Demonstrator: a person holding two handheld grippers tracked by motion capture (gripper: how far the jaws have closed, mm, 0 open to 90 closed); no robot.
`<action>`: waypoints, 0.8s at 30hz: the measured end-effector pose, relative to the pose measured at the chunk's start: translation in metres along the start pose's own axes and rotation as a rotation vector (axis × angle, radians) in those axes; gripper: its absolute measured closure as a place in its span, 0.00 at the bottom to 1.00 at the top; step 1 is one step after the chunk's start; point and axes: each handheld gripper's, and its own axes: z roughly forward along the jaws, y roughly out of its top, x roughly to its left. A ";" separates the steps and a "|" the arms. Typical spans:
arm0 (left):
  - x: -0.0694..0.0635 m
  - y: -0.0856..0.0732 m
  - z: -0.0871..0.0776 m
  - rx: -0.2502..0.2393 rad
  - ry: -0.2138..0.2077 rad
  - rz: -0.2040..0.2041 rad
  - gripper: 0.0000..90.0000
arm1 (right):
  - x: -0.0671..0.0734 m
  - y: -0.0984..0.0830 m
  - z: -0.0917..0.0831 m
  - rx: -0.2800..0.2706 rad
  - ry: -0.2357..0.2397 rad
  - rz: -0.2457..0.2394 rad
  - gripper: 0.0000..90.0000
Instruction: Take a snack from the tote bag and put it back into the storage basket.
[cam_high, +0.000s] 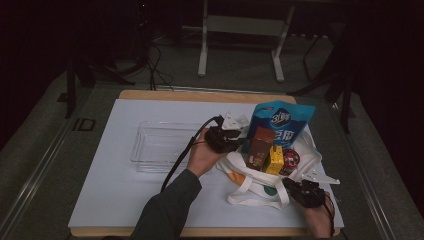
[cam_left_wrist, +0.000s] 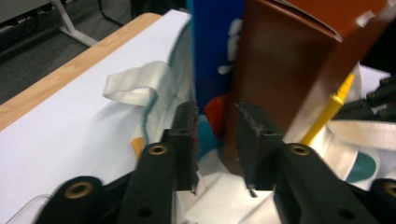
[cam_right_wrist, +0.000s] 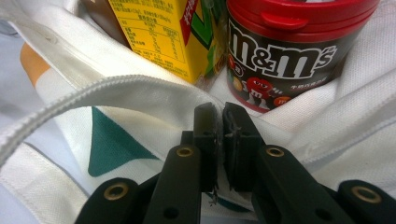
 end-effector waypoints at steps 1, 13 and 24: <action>-0.004 -0.003 0.004 0.020 -0.009 0.014 0.83 | 0.000 0.000 0.000 0.000 0.000 0.004 0.93; -0.021 -0.016 0.030 0.126 -0.090 0.082 0.99 | 0.000 -0.001 0.000 -0.003 0.002 -0.017 0.93; -0.029 -0.019 0.033 0.123 -0.186 0.089 0.98 | 0.000 -0.001 0.000 -0.003 0.003 -0.025 0.93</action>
